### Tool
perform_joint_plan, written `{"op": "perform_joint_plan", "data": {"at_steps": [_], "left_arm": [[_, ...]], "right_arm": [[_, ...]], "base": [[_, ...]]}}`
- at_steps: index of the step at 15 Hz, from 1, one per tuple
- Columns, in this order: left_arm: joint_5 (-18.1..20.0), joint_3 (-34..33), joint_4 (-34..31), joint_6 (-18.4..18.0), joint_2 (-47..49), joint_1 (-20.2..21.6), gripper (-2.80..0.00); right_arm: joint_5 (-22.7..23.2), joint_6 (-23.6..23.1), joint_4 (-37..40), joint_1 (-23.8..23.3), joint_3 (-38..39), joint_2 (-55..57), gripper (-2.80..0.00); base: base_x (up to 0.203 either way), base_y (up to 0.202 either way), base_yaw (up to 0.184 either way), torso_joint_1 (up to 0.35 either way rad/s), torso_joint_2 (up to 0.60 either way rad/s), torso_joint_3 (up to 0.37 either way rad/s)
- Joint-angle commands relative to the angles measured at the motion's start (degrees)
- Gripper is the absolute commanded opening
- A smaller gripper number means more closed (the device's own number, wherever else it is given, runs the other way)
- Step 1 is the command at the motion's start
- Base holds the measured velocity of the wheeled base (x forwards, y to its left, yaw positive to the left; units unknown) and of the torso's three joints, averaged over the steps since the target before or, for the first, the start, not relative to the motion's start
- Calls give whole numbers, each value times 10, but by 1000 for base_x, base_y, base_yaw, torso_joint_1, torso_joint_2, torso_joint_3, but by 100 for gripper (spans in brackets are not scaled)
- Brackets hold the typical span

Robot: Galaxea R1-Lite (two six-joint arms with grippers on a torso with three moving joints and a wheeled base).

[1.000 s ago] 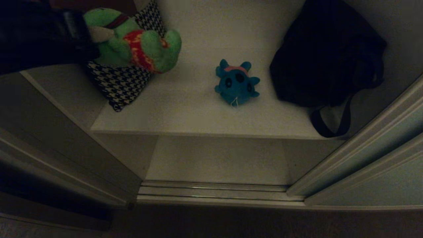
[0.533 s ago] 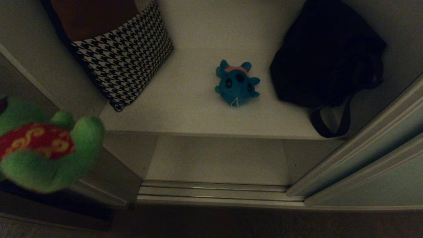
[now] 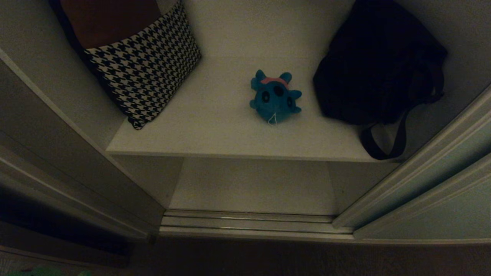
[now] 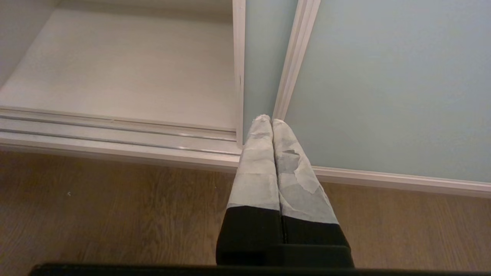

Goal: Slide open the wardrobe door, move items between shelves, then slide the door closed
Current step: Place the green doll on the lower shelf

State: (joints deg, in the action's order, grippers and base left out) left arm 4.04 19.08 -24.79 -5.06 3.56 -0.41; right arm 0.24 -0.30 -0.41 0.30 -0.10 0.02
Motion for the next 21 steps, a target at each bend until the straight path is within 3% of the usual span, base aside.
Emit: {"op": "perform_joint_plan", "data": {"at_steps": [1,4,7,21], "left_arm": [[-9,-69,26,-1,-35,3,-280],[-32,-161,177,6,-36,4,-280],[-24,-189,243,-2,-36,4,-280],[-25,-191,244,9,-36,4,-280]], "right_arm": [[0,0,0,0,1,0,-280],[0,0,0,0,0,0,-280],[0,0,0,0,0,0,-280],[0,0,0,0,0,0,-280]], "base": [[0,0,0,0,0,0],[0,0,0,0,0,0],[0,0,0,0,0,0],[0,0,0,0,0,0]]}}
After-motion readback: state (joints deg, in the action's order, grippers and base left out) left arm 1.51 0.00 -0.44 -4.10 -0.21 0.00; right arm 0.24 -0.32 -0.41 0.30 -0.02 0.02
